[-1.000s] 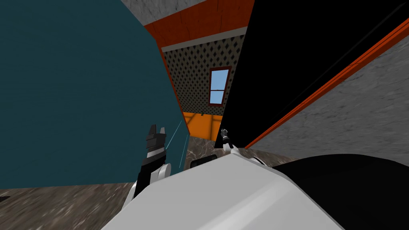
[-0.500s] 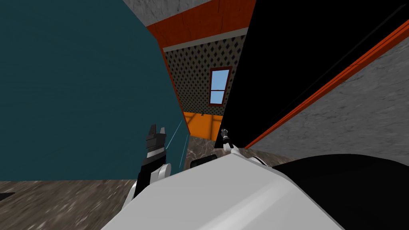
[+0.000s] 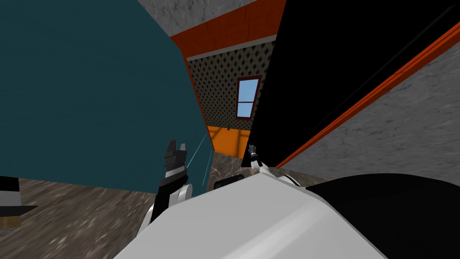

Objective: Pull the door open

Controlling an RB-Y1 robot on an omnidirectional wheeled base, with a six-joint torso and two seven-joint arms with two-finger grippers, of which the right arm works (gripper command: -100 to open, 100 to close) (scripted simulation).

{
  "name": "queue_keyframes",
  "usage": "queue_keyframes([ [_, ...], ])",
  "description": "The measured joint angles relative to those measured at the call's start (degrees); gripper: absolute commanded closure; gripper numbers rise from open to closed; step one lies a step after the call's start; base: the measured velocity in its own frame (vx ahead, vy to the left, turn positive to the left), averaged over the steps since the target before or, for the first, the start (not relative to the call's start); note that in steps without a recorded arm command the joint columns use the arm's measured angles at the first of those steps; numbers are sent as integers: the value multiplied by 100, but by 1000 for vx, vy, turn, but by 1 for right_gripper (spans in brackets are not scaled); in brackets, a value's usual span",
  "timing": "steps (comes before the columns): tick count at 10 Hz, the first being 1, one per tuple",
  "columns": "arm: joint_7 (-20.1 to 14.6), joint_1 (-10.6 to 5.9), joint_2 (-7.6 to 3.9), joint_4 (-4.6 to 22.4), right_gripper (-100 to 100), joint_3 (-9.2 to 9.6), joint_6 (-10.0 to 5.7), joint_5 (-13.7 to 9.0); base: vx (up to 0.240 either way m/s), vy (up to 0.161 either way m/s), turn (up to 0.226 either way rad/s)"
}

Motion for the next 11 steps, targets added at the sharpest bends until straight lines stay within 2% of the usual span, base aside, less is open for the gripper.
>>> queue_keyframes([
  [2, -299, -19, -55, 143, 100, 65, -157, -47, -42, -15, 82],
  [3, -428, 110, -62, -100, -100, 75, -70, -112, -63, 8, 123],
  [5, -650, 145, 6, -207, -100, 173, -59, -209, -98, -11, 54],
  [7, -968, 119, -45, -135, -100, 212, -181, -340, -91, -28, 35],
  [11, -1574, 251, -34, -304, -100, 329, -219, -645, -81, -2, 59],
])
